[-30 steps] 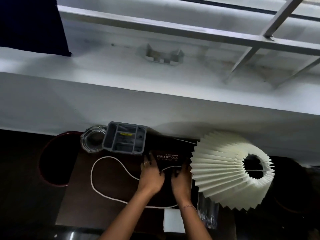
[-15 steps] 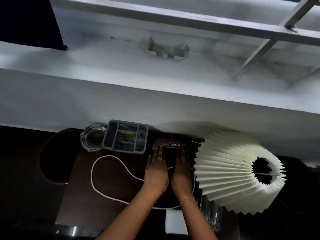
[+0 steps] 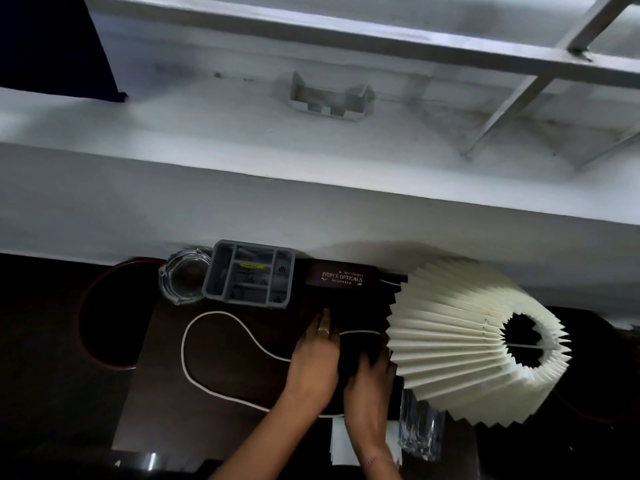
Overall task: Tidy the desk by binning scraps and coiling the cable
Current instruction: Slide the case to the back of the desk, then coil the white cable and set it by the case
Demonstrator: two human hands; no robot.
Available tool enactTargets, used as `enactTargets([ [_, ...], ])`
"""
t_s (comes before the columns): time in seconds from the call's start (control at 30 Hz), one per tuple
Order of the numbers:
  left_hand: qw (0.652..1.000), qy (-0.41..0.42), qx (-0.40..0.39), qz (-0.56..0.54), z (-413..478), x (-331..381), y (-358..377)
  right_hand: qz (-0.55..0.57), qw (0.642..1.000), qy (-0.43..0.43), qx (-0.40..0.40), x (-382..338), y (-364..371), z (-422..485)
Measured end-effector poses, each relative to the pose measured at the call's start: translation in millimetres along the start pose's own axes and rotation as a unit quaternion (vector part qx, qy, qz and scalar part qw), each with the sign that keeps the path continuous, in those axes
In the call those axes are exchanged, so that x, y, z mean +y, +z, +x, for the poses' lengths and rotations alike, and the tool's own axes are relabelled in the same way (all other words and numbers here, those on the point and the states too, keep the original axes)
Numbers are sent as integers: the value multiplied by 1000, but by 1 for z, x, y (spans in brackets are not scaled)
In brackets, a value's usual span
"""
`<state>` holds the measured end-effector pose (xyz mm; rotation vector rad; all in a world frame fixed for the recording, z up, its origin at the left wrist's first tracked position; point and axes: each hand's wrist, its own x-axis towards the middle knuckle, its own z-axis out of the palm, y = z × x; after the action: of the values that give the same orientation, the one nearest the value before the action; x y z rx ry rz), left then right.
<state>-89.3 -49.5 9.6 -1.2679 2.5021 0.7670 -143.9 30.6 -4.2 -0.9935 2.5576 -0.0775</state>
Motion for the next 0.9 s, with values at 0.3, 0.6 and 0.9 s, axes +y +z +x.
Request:
enactTargets([
  [0.3, 991, -39, -85, 99, -20, -7, 15, 106, 983, 136, -71, 5, 24, -16],
  [0.6, 993, -35, -57, 101, -33, -28, 8, 202, 958, 200, -41, 2, 23, -13],
  [0.9, 994, -50, -45, 83, -57, -46, 5, 277, 950, 139, -37, -22, 24, -13],
])
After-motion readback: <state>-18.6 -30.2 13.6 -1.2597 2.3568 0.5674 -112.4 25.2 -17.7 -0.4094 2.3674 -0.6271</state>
